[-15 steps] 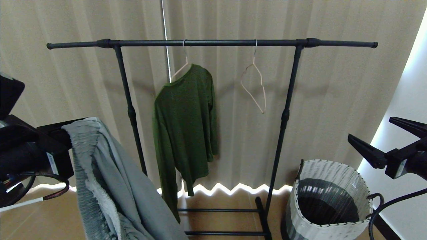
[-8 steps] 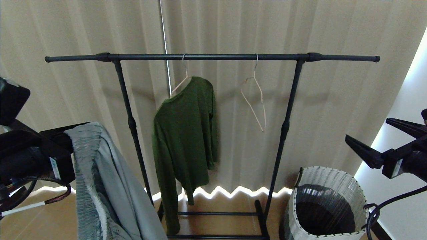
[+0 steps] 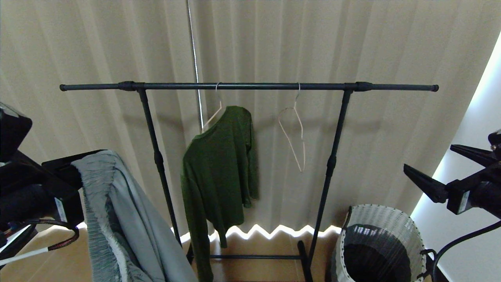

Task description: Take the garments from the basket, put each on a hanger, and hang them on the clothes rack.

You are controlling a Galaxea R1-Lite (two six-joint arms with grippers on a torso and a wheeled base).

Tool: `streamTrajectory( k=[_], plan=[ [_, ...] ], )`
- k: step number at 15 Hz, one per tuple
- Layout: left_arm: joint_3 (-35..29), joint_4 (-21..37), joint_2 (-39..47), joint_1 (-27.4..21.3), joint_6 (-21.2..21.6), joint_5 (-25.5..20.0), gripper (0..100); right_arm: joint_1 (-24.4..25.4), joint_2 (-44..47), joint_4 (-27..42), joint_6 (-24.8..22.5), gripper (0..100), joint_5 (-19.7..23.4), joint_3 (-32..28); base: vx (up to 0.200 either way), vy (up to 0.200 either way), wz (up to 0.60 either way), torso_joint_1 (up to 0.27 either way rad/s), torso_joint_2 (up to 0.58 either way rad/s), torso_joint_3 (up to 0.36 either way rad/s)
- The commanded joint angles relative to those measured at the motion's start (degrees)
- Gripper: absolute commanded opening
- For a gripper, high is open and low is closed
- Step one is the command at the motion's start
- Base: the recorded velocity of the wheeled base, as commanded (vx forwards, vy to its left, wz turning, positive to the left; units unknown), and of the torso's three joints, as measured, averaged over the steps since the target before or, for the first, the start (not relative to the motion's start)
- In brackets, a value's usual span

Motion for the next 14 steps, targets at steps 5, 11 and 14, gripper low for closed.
streamTrajectory(
  k=[5,11,14],
  plan=[
    [1.0,-2.6,0.1,0.0,-0.1,0.0,0,0.1,0.1,4.3,0.1,100,-1.4,-0.4,0.0,0.0,0.0,0.005,-0.01,-0.005],
    [1.0,-2.6,0.3,0.0,-0.1,0.0,0,0.1,0.0,4.4,0.1,100,-1.5,-0.4,0.0,0.1,0.0,0.002,0.0,0.003],
    [1.1,-2.6,0.3,0.0,-0.1,0.0,0,0.1,0.1,4.3,0.1,100,-1.5,-0.3,0.0,0.2,0.0,0.009,0.0,0.001]
  ],
)
